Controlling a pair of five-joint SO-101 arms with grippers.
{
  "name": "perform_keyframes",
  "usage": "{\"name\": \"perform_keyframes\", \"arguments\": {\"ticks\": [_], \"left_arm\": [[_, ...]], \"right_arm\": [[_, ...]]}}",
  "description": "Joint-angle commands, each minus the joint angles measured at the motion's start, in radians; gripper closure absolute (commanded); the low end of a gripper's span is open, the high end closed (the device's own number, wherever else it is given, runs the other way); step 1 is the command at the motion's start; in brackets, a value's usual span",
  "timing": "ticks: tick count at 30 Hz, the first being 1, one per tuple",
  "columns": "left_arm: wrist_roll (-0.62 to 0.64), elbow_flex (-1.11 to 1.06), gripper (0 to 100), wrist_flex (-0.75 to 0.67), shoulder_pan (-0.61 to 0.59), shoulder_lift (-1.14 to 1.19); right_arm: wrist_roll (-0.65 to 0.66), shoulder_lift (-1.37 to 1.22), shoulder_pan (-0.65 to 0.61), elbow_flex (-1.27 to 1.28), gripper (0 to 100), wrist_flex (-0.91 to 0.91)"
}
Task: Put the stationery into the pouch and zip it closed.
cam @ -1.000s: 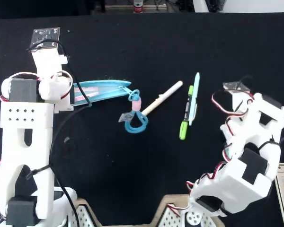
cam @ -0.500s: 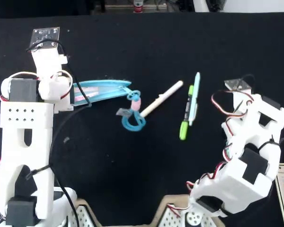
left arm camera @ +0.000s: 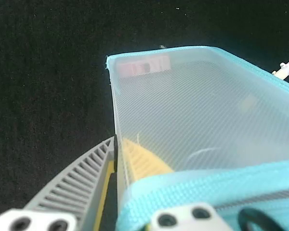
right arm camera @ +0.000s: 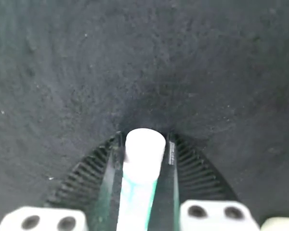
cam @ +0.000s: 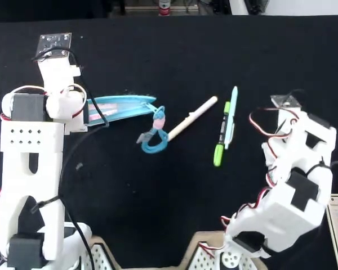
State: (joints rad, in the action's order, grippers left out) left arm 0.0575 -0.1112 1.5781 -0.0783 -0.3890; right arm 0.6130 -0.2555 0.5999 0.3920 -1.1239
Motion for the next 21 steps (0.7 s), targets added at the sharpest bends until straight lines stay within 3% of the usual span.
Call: {"name": "perform_keyframes", "arguments": {"ticks": [1, 4, 13, 21], "left_arm": [[0.014, -0.031, 97, 0.014, -0.016, 0.011], [0.014, -0.031, 97, 0.014, -0.016, 0.011], [0.014, -0.031, 97, 0.011, -0.016, 0.011], [0.014, -0.031, 97, 0.011, -0.016, 0.011]], "right_arm": [[-0.089, -0.035, -0.012, -0.059, 86.4, -0.077], [-0.087, -0.03, -0.012, -0.096, 98.9, -0.11], [0.003, 0.122, -0.021, -0.185, 98.8, -0.368], [0.012, 0.467, -0.115, -0.13, 98.8, -0.411]]}}
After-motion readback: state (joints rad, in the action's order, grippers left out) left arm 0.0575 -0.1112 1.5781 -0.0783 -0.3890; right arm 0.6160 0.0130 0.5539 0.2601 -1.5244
